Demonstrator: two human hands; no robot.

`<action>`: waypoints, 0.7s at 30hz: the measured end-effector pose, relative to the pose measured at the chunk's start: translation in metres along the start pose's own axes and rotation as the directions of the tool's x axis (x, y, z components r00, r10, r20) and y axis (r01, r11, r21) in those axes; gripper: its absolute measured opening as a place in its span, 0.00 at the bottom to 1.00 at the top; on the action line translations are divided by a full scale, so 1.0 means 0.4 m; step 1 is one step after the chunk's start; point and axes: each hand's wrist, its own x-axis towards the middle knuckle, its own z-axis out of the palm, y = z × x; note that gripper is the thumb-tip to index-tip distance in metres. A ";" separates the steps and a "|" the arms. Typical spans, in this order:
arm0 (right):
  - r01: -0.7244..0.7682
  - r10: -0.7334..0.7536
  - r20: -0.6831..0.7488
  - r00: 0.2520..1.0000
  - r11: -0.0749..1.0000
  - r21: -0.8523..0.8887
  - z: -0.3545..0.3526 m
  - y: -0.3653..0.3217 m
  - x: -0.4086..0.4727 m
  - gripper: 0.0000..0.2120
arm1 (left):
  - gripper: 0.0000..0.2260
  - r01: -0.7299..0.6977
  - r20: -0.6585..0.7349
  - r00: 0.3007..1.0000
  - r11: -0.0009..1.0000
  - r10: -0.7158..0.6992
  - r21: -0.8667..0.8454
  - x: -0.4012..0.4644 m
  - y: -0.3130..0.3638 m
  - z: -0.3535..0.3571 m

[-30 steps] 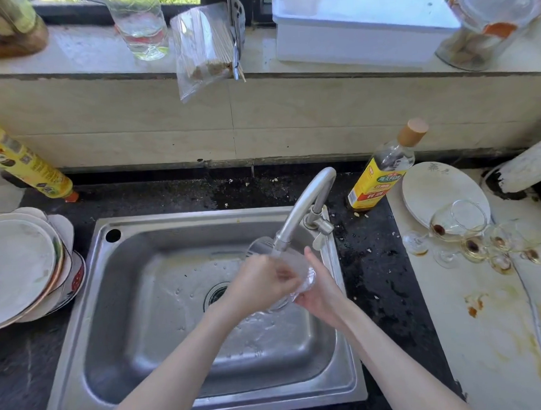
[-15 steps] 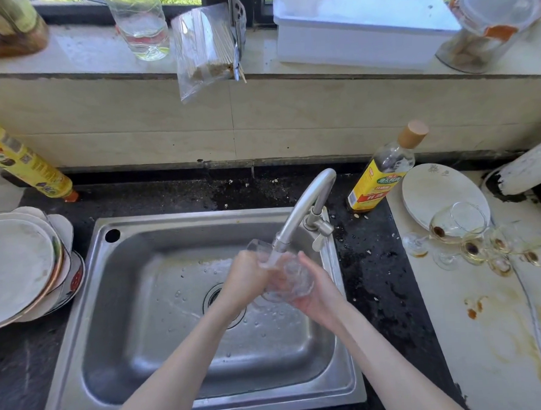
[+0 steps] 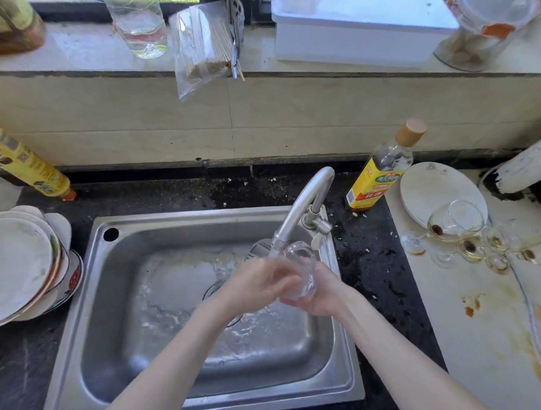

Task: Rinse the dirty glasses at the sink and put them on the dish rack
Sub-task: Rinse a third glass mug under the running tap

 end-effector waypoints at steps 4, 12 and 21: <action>0.163 -0.165 0.062 0.984 0.986 0.032 0.019 0.017 0.005 0.22 | 0.17 0.282 -0.220 0.906 0.904 -0.361 -0.322 0.038 -0.028 -0.003; 0.374 -0.378 -0.017 0.926 0.920 -0.117 0.006 0.030 0.037 0.25 | 0.08 0.261 0.019 0.953 0.786 -0.302 -0.561 0.015 -0.020 -0.016; 0.163 -0.161 0.028 0.987 0.984 -0.075 -0.016 0.018 0.032 0.26 | 0.05 0.267 -0.066 0.948 0.892 -0.310 -0.365 0.017 -0.023 -0.009</action>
